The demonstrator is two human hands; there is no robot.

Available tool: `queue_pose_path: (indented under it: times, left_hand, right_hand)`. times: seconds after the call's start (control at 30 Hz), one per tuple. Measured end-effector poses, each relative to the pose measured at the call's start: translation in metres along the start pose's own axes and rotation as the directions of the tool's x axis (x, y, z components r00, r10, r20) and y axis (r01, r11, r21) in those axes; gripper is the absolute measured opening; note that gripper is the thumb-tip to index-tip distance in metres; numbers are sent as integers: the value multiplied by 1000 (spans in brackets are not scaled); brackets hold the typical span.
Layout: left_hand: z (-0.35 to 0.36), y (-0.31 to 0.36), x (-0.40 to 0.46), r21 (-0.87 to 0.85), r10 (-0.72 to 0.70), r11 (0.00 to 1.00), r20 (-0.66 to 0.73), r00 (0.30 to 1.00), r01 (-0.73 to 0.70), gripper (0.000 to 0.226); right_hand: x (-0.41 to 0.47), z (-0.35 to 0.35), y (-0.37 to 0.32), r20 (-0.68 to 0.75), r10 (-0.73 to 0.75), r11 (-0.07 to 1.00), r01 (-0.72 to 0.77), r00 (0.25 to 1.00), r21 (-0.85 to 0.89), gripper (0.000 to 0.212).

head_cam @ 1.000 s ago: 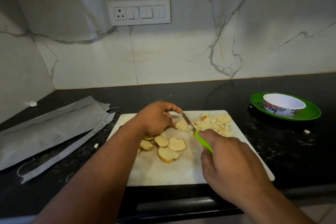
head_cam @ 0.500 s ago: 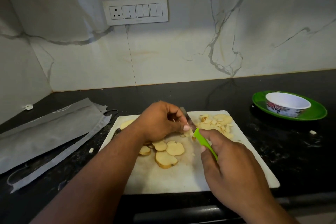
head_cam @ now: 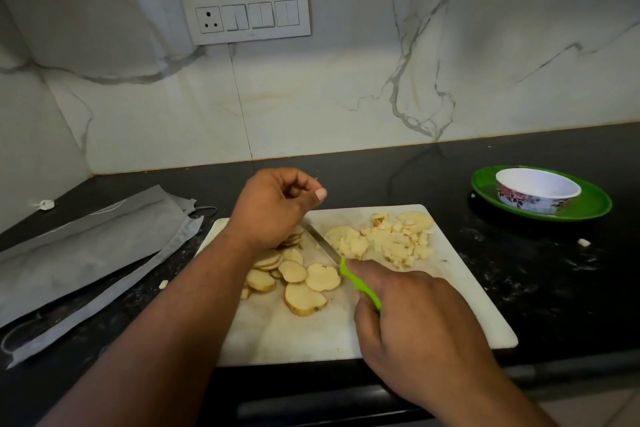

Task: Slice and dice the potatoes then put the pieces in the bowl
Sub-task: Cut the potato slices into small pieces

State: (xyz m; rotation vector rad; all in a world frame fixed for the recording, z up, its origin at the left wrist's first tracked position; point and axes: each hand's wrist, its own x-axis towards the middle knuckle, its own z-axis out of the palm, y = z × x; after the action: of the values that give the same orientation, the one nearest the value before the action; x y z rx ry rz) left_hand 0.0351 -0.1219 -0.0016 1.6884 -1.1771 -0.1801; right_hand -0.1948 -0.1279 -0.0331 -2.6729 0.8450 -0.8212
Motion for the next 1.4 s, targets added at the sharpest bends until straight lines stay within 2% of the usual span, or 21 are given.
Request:
queue_pose_path:
  times: [0.23,0.33,0.43,0.53,0.7,0.9,1.0,1.1,1.23,1.33,1.4]
  left_hand:
    - [1,-4,-2,43,-94,995,109,990,90,8]
    - [1,-4,-2,29,-83,996,99,992,81,8]
    - [1,-4,-1,21,-73,997,70,995,71,8]
    - [1,-4,-2,6,-78,997,68,995,78,7]
    - [1,-2,-3,6,-54,999,125,991,54,5]
    - [2,-1,-4,12,-42,999,165,985,40,6]
    - [2,0,-5,14,-39,999,183,982,37,7]
    - [2,1,-5,14,-37,999,194,980,35,7]
    - [0,0,-5,20,-27,1000,188,982,23,7]
    - [-4,1,-5,42,-11,999,181,983,4,6]
    - [-7,1,-5,76,-3,997,183,983,-11,5]
  right_hand:
    - [-1,-3,-3,-116,106,986,-119,988,-113,44]
    - [-2,0,0,-40,108,986,-112,993,-127,44]
    - [-5,5,1,38,-14,998,16,999,-62,45]
    - [-3,3,0,-94,-13,1000,12,995,-8,48]
    - [0,1,-2,-150,82,993,-94,985,-75,45]
    - [-4,5,1,-34,-6,998,4,999,-64,46]
    - [-3,4,-1,-107,45,998,-49,993,-37,47]
    - [-2,1,-2,-162,124,986,-140,979,-89,48]
    - [-3,0,-3,-145,110,991,-119,983,-56,46]
    - [-5,2,-1,-13,31,995,-32,999,-91,47]
    - [-6,1,-2,-15,26,993,-28,1000,-111,45]
